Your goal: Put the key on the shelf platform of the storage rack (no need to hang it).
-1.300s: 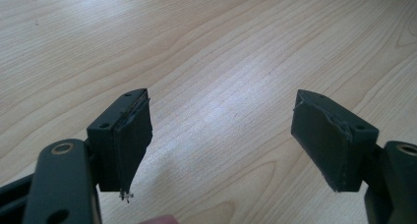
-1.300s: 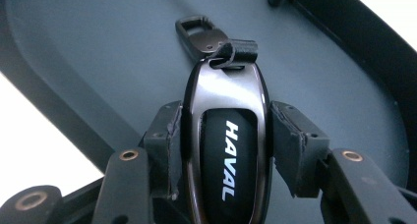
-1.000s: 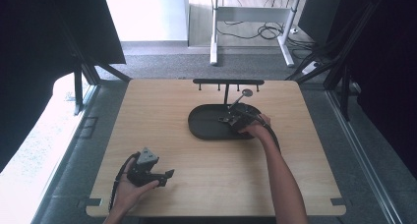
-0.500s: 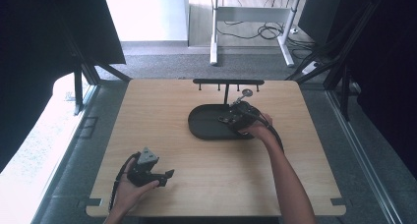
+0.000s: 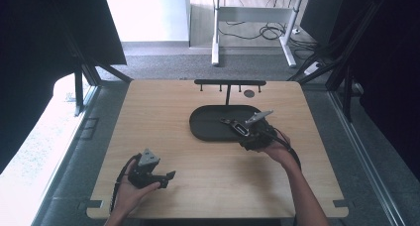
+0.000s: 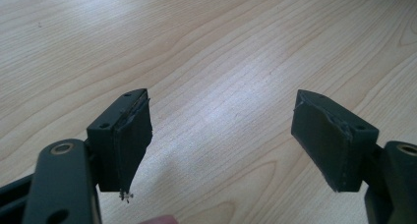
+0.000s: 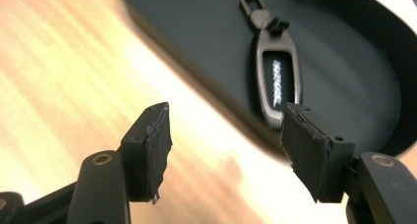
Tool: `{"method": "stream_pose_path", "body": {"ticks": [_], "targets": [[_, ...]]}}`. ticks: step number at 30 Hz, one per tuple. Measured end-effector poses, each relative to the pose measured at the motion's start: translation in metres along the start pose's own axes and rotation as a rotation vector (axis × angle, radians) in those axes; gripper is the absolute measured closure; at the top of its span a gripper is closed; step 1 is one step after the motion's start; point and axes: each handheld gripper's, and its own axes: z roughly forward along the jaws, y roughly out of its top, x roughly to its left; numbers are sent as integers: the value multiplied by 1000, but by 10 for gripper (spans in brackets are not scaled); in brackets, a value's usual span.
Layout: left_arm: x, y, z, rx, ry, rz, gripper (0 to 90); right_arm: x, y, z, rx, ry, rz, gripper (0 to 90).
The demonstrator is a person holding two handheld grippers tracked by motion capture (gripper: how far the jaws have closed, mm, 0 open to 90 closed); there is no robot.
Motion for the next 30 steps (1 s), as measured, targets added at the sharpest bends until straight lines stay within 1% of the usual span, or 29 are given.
{"method": "stream_pose_path", "body": {"ticks": [1, 2, 6, 7, 8, 9, 13, 14, 17, 18, 20, 21, 22, 23, 24, 27, 30], "targets": [[1, 0, -1, -2, 5, -4, 235, 3, -12, -6, -11, 4, -1, 364], [1, 0, -1, -2, 5, -4, 235, 3, -12, -6, -11, 4, -1, 364], [3, 0, -3, -5, 8, -6, 236, 7, -35, -16, -29, 8, 9, 364], [3, 0, -3, -5, 8, -5, 236, 7, -39, -18, -34, 6, 15, 364], [2, 0, -3, -4, 8, -5, 236, 8, -51, -24, -58, -1, 34, 365], [1, 0, -2, -2, 10, -4, 236, 8, -51, -24, -58, -1, 34, 365], [-1, 0, 1, 4, 4, 5, 235, 13, -73, -32, -95, -3, 52, 367], [-2, 0, 1, 5, 5, 2, 236, 15, -78, -33, -101, -3, 54, 367], [-3, 0, 2, 7, 3, -4, 236, 20, -93, -35, -110, -4, 65, 367], [-3, 0, 3, 8, 6, -1, 236, 22, -102, -34, -122, -4, 75, 370], [-3, 0, 3, 9, 5, 0, 236, 23, -105, -33, -120, 1, 81, 372], [-4, 0, 3, 11, 4, 2, 236, 22, -107, -32, -107, 2, 77, 367], [-5, 0, 4, 12, 2, 6, 236, 21, -110, -32, -102, -10, 85, 369], [-5, 0, 4, 12, 2, 6, 236, 21, -110, -32, -102, -10, 85, 369], [-6, 0, 4, 13, 5, 4, 236, 20, -110, -32, -111, -11, 96, 370], [-6, 0, 5, 16, 0, 12, 236, 19, -111, -31, -128, -41, 116, 360], [-7, 0, 7, 21, 0, 16, 235, 19, -113, -31, -133, -44, 122, 352]]}}
